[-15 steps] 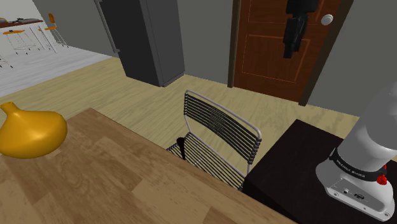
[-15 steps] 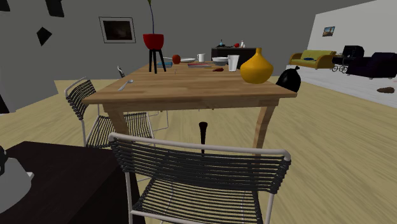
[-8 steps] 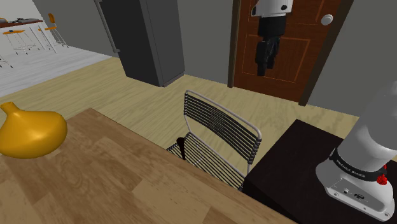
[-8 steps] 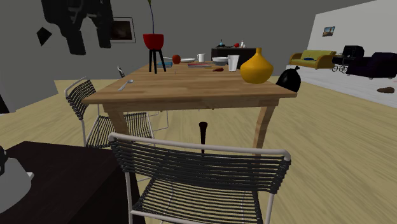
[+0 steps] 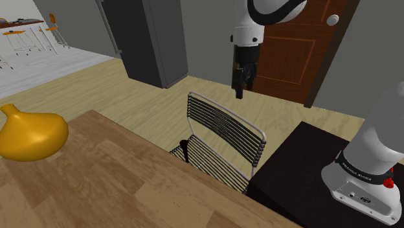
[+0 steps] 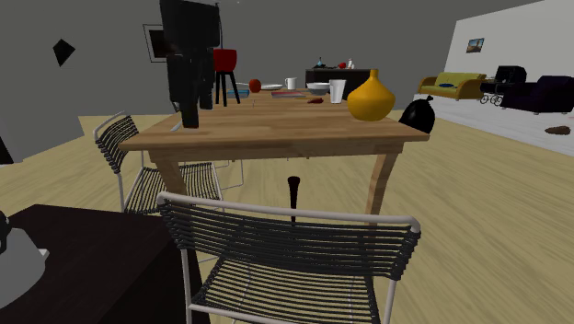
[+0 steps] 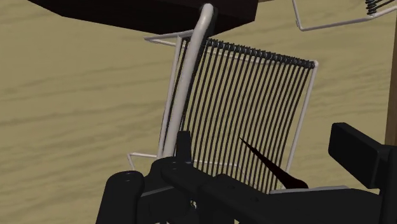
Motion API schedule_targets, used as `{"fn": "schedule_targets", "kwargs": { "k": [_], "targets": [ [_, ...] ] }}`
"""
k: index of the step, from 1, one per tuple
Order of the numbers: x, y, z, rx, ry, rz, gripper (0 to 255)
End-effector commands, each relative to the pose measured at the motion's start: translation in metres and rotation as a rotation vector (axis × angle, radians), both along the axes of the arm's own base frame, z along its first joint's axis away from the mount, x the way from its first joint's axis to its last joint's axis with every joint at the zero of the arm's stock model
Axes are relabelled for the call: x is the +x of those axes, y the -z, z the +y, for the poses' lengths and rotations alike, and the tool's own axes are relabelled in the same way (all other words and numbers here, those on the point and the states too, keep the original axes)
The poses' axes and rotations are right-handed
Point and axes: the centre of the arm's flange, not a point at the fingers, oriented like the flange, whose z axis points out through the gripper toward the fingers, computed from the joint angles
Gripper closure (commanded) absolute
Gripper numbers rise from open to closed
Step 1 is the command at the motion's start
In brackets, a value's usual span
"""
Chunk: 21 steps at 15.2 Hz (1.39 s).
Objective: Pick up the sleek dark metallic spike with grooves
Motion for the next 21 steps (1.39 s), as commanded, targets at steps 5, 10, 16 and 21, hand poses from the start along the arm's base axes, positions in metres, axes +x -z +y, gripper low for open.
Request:
{"fn": "schedule_targets", "kwargs": {
  "k": [5, 10, 16, 21],
  "targets": [
    [0.040, 0.049, 0.046, 0.024, -0.024, 0.007, 0],
    [0.072, 0.091, 0.086, 0.043, -0.045, 0.014, 0],
    [0.108, 0.139, 0.136, 0.066, -0.069, 0.022, 0],
    [0.136, 0.179, 0.179, 0.085, -0.090, 0.028, 0]
  ]
}}
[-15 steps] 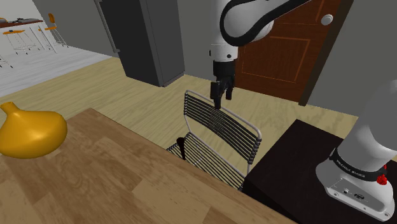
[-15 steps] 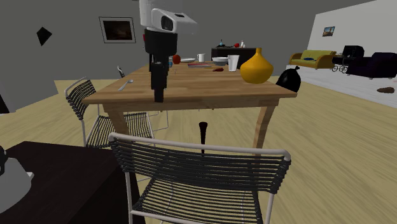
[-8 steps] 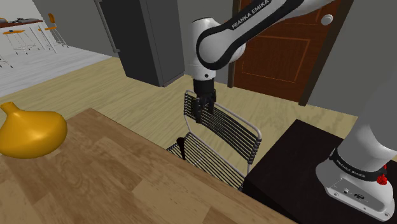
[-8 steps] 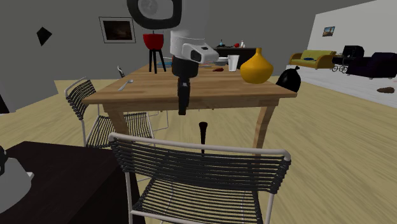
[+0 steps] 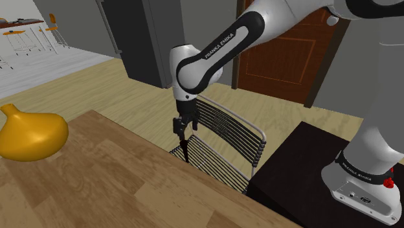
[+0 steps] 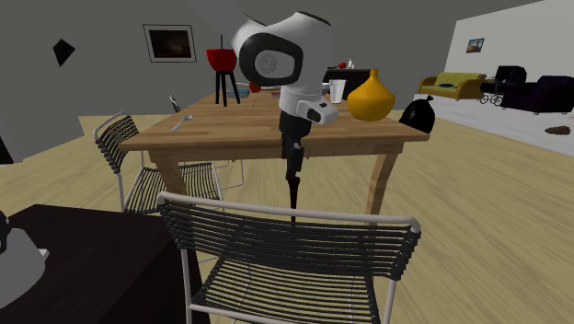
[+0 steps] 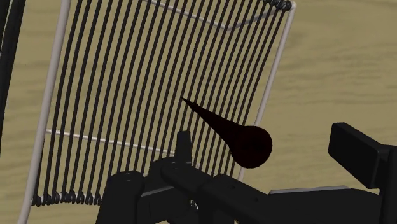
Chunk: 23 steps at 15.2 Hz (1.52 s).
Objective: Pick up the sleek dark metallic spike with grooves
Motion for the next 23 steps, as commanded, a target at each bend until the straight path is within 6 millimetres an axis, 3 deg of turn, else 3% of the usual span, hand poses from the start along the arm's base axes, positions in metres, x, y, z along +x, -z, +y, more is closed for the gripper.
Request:
{"fn": "schedule_targets", "kwargs": {
  "k": [1, 11, 12, 21, 23],
  "targets": [
    [0.010, 0.015, 0.019, 0.008, -0.008, 0.003, 0],
    [0.013, 0.059, 0.023, 0.010, -0.010, 0.003, 0],
    [0.012, 0.060, 0.023, 0.010, -0.010, 0.003, 255],
    [0.013, 0.059, 0.023, 0.010, -0.010, 0.003, 255],
    [0.012, 0.048, 0.023, 0.010, -0.010, 0.003, 255]
  ]
}}
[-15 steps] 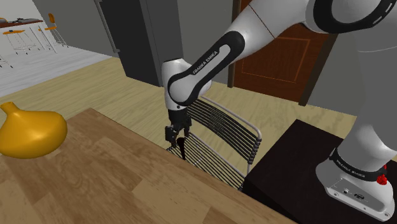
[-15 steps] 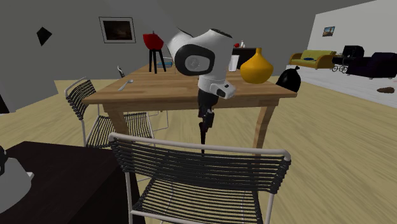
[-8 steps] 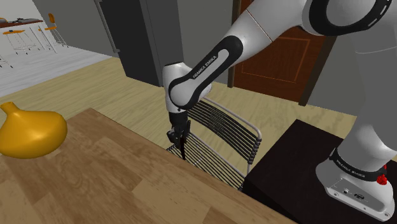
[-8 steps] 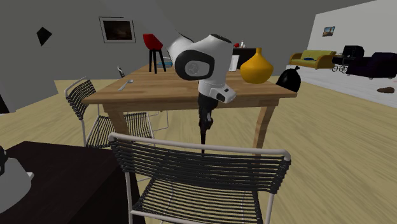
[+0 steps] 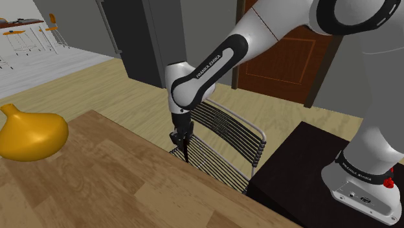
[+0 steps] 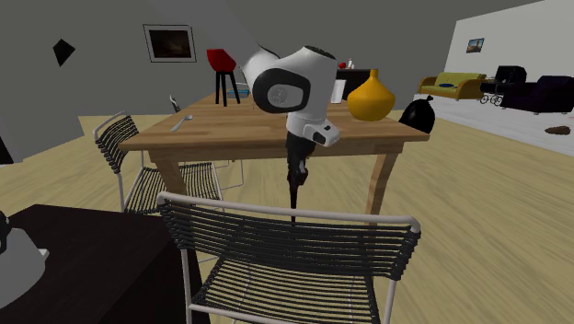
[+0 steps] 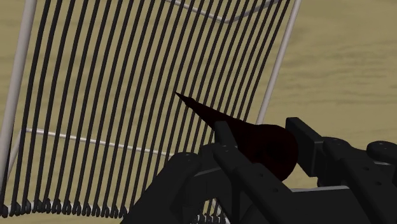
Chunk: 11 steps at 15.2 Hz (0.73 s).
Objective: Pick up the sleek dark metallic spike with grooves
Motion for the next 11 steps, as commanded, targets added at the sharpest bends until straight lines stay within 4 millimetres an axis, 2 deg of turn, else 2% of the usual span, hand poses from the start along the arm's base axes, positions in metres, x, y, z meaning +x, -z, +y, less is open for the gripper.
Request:
{"fn": "schedule_targets", "kwargs": {
  "k": [1, 11],
  "targets": [
    [0.000, -0.010, 0.000, 0.000, 0.000, 0.000, 255],
    [0.000, -0.063, 0.000, 0.000, 0.000, 0.000, 255]
  ]
}}
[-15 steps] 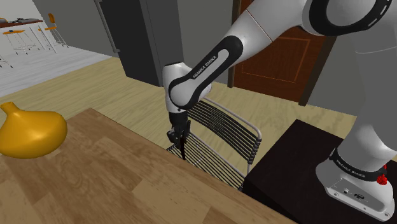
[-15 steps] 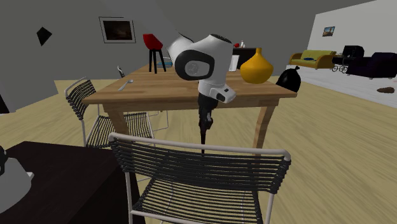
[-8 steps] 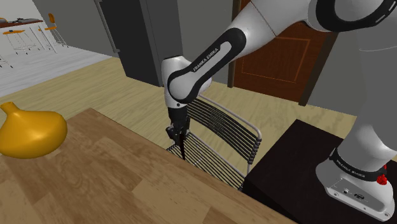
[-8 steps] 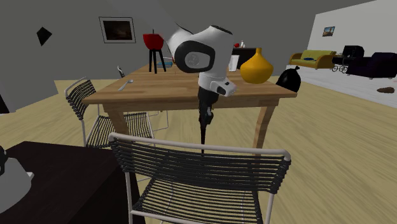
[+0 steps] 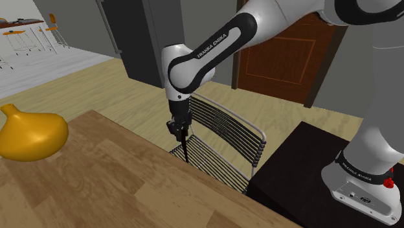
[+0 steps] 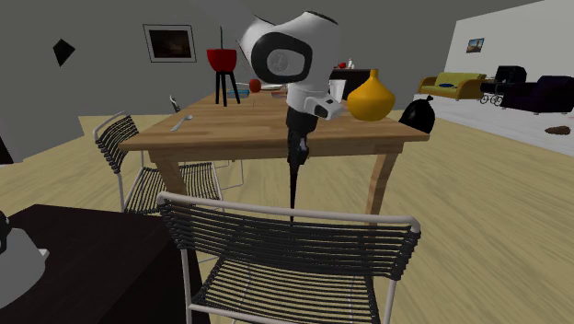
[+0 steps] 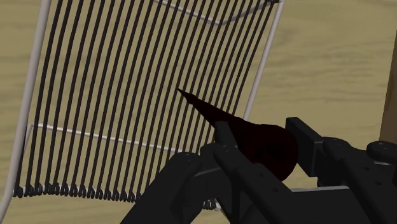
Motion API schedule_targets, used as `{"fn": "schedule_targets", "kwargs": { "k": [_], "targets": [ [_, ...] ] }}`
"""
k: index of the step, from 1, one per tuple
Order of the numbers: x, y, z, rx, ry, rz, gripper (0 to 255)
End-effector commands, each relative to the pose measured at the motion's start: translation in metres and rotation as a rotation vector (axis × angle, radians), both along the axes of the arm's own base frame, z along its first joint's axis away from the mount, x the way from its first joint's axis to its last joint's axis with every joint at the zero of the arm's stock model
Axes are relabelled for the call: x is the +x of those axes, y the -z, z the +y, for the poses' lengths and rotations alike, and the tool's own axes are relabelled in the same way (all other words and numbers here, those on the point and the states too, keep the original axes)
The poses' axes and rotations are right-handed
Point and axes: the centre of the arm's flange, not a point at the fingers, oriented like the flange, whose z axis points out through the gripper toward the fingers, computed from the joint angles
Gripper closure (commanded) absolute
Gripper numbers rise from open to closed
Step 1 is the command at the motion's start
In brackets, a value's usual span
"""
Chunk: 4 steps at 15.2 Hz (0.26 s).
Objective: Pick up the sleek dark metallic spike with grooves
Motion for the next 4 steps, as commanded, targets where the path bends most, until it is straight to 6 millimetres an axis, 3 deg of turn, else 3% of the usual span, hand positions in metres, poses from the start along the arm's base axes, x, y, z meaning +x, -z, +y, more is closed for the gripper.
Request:
{"fn": "schedule_targets", "kwargs": {
  "k": [1, 4],
  "targets": [
    [-0.0005, -0.0101, 0.0000, 0.000, 0.000, 0.000, 255],
    [-0.0005, -0.0161, 0.0000, 0.000, 0.000, 0.000, 255]
  ]
}}
